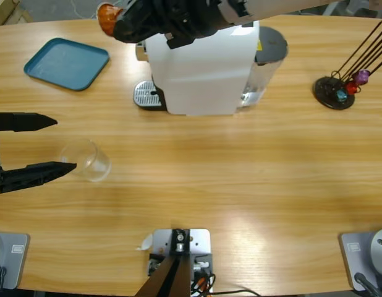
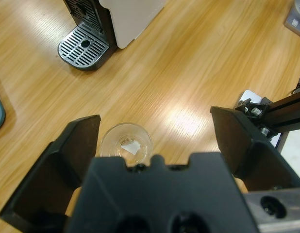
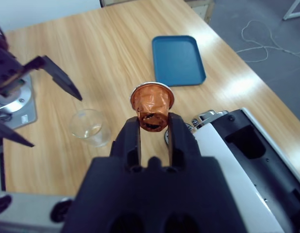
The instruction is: Pour coffee
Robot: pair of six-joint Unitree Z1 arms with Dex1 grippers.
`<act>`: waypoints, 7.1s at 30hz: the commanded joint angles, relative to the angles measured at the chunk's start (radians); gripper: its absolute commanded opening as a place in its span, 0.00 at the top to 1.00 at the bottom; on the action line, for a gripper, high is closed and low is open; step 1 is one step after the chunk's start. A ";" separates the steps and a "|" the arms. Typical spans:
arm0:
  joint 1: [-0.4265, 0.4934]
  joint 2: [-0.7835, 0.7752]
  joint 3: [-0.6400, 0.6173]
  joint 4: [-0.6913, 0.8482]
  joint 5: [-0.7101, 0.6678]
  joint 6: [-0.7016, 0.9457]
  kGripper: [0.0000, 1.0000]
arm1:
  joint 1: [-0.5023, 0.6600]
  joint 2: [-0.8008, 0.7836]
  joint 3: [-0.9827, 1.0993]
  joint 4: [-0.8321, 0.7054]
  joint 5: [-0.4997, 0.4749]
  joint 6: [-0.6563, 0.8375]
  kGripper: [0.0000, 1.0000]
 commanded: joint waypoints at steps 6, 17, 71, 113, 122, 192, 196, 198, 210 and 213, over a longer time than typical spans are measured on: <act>-0.001 0.013 0.049 0.007 0.011 0.004 0.02 | -0.169 0.071 0.004 -0.007 0.052 -0.067 0.86; -0.001 0.013 0.059 0.001 0.011 -0.008 0.02 | -0.177 0.118 0.005 -0.007 0.073 -0.068 0.86; -0.001 -0.077 0.042 0.005 0.047 -0.051 0.02 | 0.081 -0.261 0.197 0.189 -0.657 0.646 1.00; -0.001 -0.110 0.055 0.038 0.049 -0.081 0.02 | 0.107 0.260 -0.041 -0.059 -0.468 0.744 1.00; -0.001 -0.105 0.055 0.038 0.084 -0.110 0.01 | 0.095 0.341 -0.006 -0.040 -0.428 0.764 1.00; -0.550 0.177 0.234 -0.087 0.705 -0.849 0.00 | 0.195 -0.538 0.567 0.182 -0.417 0.508 0.00; -0.578 0.241 0.263 -0.167 0.716 -0.877 0.00 | 0.195 -0.581 0.577 0.191 -0.415 0.504 0.00; -0.578 0.269 0.266 -0.188 0.727 -0.883 0.00 | 0.195 -0.579 0.576 0.191 -0.413 0.504 0.00; -0.578 0.477 0.292 -0.282 0.821 -1.021 0.00 | 0.195 -0.570 0.573 0.197 -0.402 0.504 0.00; -0.578 0.495 0.300 -0.282 0.849 -1.056 0.01 | 0.195 -0.574 0.574 0.197 -0.399 0.508 0.00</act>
